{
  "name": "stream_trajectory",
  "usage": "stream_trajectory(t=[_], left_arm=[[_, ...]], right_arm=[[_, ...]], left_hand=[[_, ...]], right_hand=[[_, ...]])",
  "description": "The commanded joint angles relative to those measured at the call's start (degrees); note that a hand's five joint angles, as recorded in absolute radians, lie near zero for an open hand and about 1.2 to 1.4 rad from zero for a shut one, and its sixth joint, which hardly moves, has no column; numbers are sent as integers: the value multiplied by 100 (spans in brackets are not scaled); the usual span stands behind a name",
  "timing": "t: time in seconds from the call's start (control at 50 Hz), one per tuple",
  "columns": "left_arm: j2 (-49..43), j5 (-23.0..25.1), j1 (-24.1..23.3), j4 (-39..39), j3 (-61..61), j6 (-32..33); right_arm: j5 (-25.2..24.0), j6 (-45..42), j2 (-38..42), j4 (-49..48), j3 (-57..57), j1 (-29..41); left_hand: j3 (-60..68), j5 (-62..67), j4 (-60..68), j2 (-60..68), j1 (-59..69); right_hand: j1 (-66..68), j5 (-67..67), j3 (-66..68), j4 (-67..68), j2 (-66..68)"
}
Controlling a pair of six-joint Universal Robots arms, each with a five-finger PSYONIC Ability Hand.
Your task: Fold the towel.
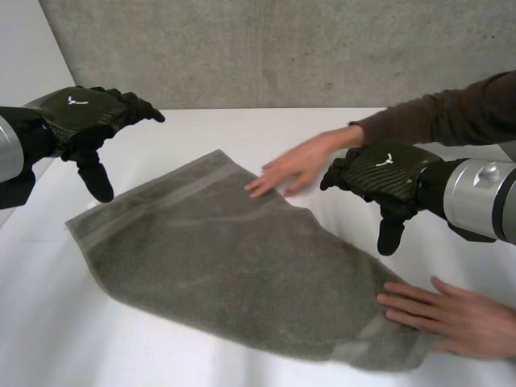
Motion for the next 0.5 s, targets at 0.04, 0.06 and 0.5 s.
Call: stream_trajectory(t=[0.04, 0.06, 0.5], left_arm=[[-203, -37, -9, 61, 1, 9], [-203, -37, -9, 62, 1, 9], [-502, -72, 0, 158, 10, 70]], right_arm=[[85, 0, 177, 6, 24, 63], [137, 9, 203, 6, 15, 71], [577, 70, 221, 41, 24, 80]], left_hand=[[67, -132, 61, 75, 25], [67, -132, 61, 75, 25], [118, -82, 112, 125, 76]], right_hand=[[-112, -273, -210, -323, -315], [-112, -273, -210, -323, -315], [-112, -273, -210, -323, -315]])
